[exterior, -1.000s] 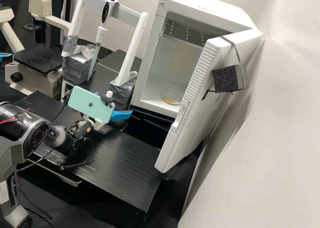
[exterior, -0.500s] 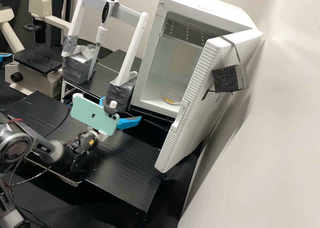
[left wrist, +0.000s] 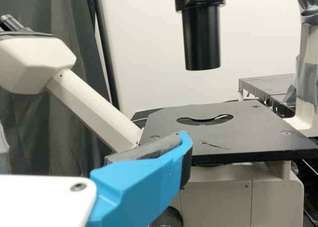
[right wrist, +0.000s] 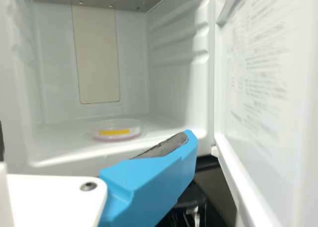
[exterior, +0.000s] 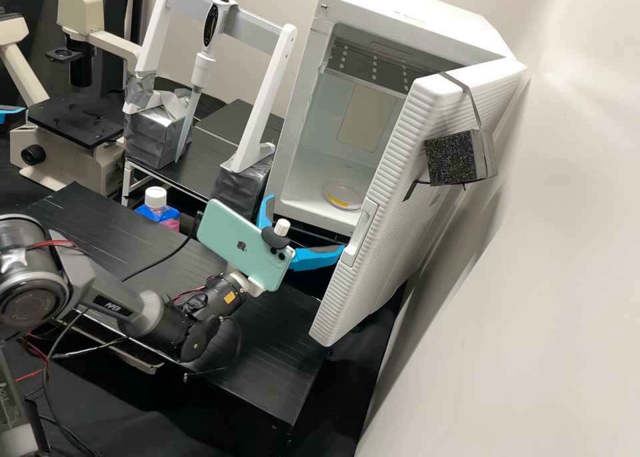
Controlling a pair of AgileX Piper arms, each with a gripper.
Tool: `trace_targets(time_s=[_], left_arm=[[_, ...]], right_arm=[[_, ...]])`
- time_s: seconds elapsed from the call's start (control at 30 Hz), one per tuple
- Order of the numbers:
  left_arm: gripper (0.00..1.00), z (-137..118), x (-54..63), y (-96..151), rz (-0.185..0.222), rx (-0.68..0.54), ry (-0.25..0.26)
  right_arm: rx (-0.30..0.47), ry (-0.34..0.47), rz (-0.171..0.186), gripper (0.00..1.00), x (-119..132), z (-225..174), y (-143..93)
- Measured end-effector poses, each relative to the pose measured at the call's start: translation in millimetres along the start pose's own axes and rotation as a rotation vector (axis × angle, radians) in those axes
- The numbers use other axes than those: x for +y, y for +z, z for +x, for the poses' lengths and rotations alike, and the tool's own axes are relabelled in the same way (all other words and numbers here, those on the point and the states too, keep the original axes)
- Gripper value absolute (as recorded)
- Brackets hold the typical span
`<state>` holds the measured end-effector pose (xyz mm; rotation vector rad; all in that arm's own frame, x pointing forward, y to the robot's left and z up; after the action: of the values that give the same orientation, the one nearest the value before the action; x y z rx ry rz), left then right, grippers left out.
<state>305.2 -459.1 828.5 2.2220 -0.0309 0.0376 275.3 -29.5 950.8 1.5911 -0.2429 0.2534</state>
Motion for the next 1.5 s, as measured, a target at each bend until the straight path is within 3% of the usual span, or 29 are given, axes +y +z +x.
trace_targets(time_s=[0.2,0.47,0.6,1.17,1.43,1.5], left_arm=[[1.00,0.0,0.0,0.0,0.000,0.000,0.000],[1.00,0.0,0.0,0.0,0.000,0.000,0.000],[1.00,0.0,0.0,0.0,0.000,0.000,0.000],[1.00,0.0,0.0,0.0,0.000,0.000,0.000],[1.00,0.0,0.0,0.0,0.000,0.000,0.000],[1.00,0.0,0.0,0.0,0.000,0.000,0.000]], right_arm=[[-0.033,-0.053,0.000,1.00,-9.5,50.0,-3.6],[-0.092,-0.109,-0.056,1.00,-19.8,108.0,2.5],[-0.135,-0.121,-0.065,1.00,-20.7,126.8,9.4],[-0.166,-0.133,-0.078,1.00,-25.0,164.3,4.7],[-0.170,-0.148,-0.131,1.00,-33.6,173.6,6.7],[-0.174,-0.150,-0.128,1.00,-34.6,174.9,6.5]])
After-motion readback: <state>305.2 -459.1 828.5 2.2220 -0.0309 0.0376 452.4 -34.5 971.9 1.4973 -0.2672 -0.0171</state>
